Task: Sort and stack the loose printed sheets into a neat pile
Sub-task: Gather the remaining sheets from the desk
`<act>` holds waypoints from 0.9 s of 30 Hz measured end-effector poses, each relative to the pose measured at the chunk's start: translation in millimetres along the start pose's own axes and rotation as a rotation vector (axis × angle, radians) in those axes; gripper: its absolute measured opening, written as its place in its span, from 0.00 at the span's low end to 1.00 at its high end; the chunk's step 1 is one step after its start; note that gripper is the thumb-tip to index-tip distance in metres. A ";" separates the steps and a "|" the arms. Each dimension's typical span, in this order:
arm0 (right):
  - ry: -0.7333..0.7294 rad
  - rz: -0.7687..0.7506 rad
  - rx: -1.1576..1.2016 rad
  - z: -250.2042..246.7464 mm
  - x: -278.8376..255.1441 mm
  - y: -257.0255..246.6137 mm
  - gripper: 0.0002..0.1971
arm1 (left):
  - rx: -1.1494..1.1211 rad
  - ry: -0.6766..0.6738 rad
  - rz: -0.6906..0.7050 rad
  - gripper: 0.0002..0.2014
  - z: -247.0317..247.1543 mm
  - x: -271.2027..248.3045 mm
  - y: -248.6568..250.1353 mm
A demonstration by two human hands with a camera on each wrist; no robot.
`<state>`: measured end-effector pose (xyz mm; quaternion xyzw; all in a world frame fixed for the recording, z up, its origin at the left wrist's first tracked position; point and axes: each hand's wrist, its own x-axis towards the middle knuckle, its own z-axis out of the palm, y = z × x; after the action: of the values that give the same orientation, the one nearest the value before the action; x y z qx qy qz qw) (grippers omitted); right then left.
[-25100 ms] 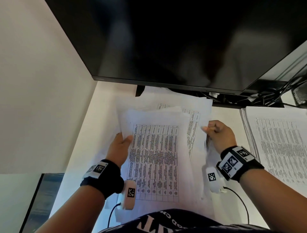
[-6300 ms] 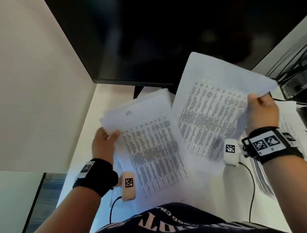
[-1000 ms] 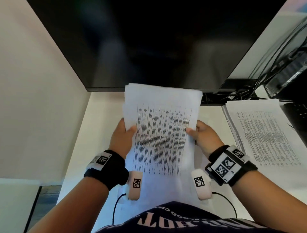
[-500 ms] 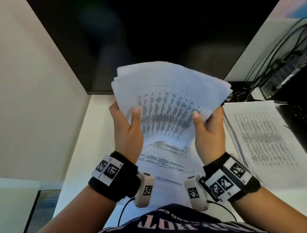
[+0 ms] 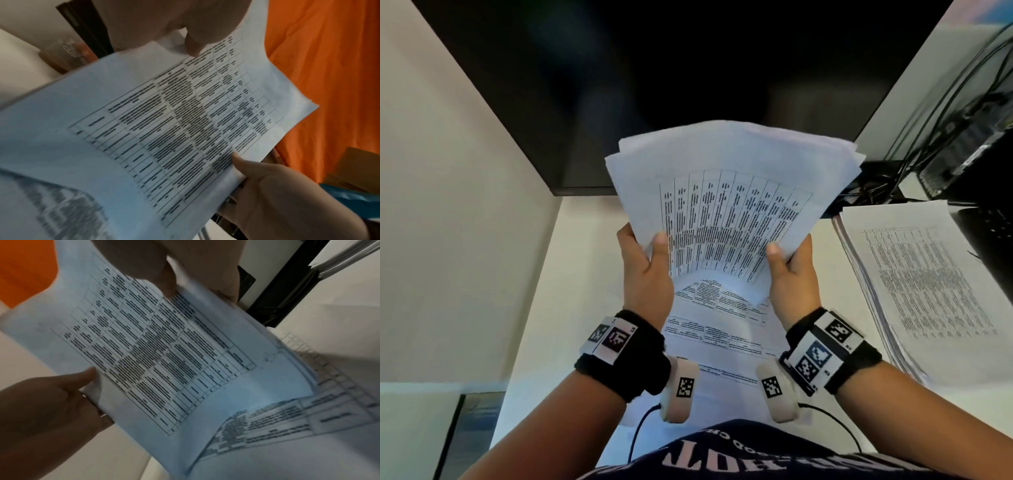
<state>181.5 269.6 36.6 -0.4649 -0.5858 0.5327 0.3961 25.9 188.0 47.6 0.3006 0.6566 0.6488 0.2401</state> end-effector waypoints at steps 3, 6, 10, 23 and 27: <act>-0.065 0.027 -0.079 1.8 1.7 10.3 0.19 | 0.055 -0.041 -0.101 0.13 0.0 0.7 -16.2; -0.079 0.033 -0.147 1.0 5.2 12.7 0.19 | 0.099 -0.027 -0.163 0.15 0.8 1.0 -22.6; -0.033 0.050 -0.121 -14.3 10.3 10.3 0.16 | 0.115 -0.022 -0.222 0.17 -4.0 3.2 -23.1; -0.113 0.232 -0.227 -94.0 -4.7 18.9 0.12 | 0.125 -0.216 -0.292 0.11 24.5 -34.3 -26.7; -0.032 0.309 -0.301 -120.8 -7.2 29.4 0.10 | 0.338 -0.225 -0.265 0.09 44.4 -49.8 -32.8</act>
<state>302.8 293.6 22.0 -0.5945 -0.5868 0.5010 0.2265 89.6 185.0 9.4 0.3180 0.7586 0.4550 0.3411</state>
